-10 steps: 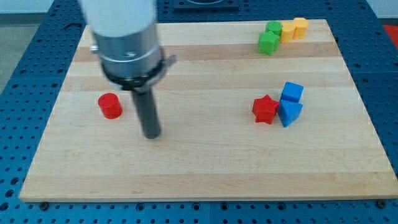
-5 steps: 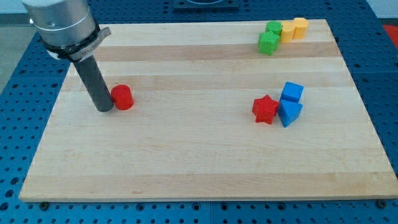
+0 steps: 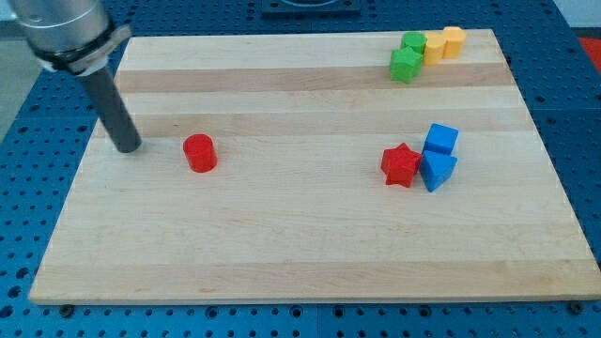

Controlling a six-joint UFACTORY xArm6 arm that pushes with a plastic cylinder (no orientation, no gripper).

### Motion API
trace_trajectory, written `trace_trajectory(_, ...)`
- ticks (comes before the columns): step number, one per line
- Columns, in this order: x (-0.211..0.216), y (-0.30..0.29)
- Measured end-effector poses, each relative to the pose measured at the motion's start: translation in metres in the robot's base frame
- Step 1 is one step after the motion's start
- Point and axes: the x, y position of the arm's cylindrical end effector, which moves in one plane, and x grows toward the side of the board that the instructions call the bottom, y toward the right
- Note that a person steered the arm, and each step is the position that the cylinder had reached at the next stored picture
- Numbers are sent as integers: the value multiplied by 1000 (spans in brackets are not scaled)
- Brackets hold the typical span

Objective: Push the red circle towards the red star

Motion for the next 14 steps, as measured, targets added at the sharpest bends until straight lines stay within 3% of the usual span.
trace_trajectory(3,1,22)
trace_trajectory(6,30,81)
trace_trajectory(7,30,126)
trace_trajectory(8,23,157)
trace_trajectory(11,-5,124)
trace_trajectory(14,-35,215)
